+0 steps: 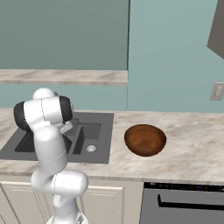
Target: Place the kettle in the left basin and the bowl in the right basin of the sink.
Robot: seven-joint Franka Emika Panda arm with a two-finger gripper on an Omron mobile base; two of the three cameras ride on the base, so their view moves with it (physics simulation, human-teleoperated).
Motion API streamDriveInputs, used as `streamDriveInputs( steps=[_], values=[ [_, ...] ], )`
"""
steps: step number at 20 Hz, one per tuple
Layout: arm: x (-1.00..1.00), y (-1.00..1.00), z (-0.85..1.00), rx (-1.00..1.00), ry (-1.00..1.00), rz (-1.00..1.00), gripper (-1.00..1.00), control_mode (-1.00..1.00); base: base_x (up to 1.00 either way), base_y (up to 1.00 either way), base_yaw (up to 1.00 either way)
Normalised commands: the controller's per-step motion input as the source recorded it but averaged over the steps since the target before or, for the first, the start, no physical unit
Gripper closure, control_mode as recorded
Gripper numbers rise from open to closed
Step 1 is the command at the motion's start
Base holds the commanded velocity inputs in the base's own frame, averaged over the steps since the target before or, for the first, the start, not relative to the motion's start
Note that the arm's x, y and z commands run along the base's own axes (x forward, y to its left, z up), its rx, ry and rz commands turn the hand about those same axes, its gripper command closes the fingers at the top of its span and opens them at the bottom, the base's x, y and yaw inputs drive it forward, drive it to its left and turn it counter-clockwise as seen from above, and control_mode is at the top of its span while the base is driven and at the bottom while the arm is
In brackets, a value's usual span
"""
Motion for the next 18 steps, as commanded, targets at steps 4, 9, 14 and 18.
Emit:
streamDriveInputs(
  steps=[4,9,14,18],
  values=[
    [0.0,0.0,0.0,0.0,0.0,0.0,-1.0,-1.0,0.0,0.0,0.0],
    [0.0,0.0,0.04,0.0,0.0,0.0,-1.0,-1.0,0.0,0.0,0.0],
    [-0.03,0.0,0.38,0.0,-0.03,-0.01,-1.0,-1.0,0.0,0.0,0.0],
    [-0.01,0.0,0.54,0.03,0.0,-0.07,-1.0,-1.0,0.0,0.0,0.0]
  ],
)
